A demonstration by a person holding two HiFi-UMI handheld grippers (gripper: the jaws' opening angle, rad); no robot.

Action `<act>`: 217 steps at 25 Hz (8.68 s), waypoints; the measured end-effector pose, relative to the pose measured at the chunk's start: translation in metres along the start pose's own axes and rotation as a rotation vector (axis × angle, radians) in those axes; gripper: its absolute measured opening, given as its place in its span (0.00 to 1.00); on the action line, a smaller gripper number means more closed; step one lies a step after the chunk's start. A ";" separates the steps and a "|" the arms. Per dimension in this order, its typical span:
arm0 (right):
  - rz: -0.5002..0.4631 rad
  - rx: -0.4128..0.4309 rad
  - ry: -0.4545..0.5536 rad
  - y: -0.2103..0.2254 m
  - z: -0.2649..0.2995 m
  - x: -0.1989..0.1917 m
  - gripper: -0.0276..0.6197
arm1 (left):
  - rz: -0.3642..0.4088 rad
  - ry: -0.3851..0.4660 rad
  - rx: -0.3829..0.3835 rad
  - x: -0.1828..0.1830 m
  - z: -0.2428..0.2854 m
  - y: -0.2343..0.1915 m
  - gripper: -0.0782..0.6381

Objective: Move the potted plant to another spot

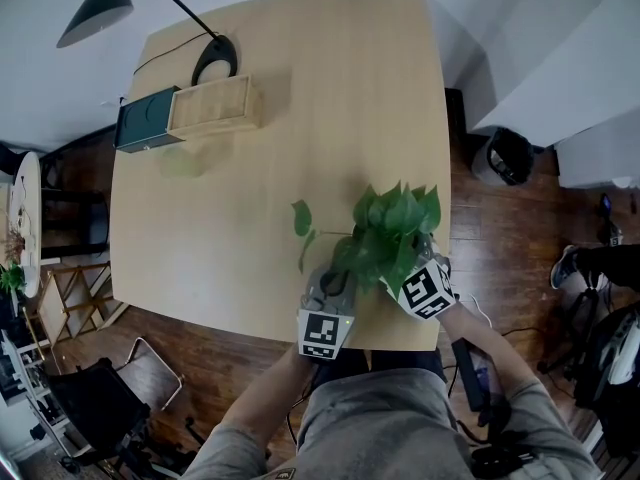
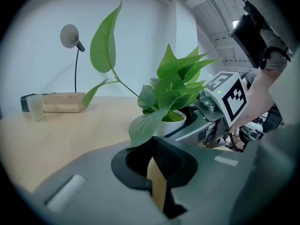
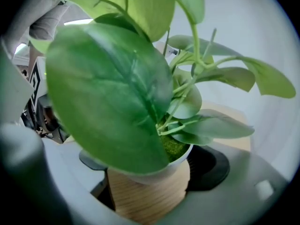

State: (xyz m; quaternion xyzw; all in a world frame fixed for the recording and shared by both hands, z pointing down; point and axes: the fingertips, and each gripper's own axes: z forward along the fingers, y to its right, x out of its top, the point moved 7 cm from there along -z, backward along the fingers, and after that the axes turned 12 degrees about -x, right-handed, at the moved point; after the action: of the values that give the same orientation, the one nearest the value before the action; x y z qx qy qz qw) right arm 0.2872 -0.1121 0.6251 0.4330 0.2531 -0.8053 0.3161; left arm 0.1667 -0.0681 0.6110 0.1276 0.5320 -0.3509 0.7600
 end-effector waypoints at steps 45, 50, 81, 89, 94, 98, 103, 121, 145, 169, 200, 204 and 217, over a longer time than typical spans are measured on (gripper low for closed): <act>-0.129 0.136 0.255 -0.033 -0.064 0.223 0.78 | 0.070 0.338 0.263 0.106 -0.154 0.020 0.10; -0.164 0.130 0.244 -0.060 -0.048 0.239 0.78 | 0.059 0.373 0.267 0.097 -0.180 -0.002 0.10; -0.202 0.177 0.210 -0.305 0.139 0.371 0.78 | 0.032 0.400 0.360 0.027 -0.422 -0.219 0.10; -0.163 0.215 0.217 -0.296 0.189 0.381 0.78 | 0.026 0.350 0.393 0.038 -0.417 -0.261 0.10; -0.160 0.241 0.219 -0.293 0.219 0.384 0.78 | 0.007 0.317 0.404 0.042 -0.404 -0.290 0.10; -0.146 0.239 0.199 -0.297 0.236 0.381 0.78 | -0.010 0.287 0.388 0.036 -0.403 -0.308 0.10; -0.134 0.199 0.157 -0.306 0.270 0.381 0.78 | -0.022 0.279 0.350 0.028 -0.407 -0.346 0.10; -0.064 0.022 0.049 -0.372 0.371 0.408 0.78 | -0.034 0.206 0.119 0.001 -0.452 -0.480 0.10; 0.018 -0.093 0.017 -0.392 0.483 0.328 0.79 | -0.045 0.024 0.068 -0.056 -0.490 -0.526 0.10; 0.025 -0.035 0.013 -0.386 0.470 0.323 0.90 | -0.010 0.009 0.012 -0.051 -0.482 -0.520 0.10; -0.312 -0.254 0.020 -0.331 0.160 0.345 0.05 | 0.053 0.183 -0.110 -0.003 -0.393 -0.320 0.10; -0.331 -0.251 0.036 -0.327 0.127 0.330 0.05 | 0.052 0.202 -0.089 -0.001 -0.390 -0.283 0.10; -0.278 -0.231 0.037 -0.347 0.066 0.283 0.05 | 0.074 0.186 -0.070 -0.011 -0.409 -0.219 0.10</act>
State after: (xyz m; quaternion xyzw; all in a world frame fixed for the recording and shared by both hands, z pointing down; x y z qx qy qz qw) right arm -0.1216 -0.0059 0.4622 0.3694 0.4072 -0.7986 0.2447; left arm -0.2755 0.0105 0.4965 0.1526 0.6070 -0.2902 0.7239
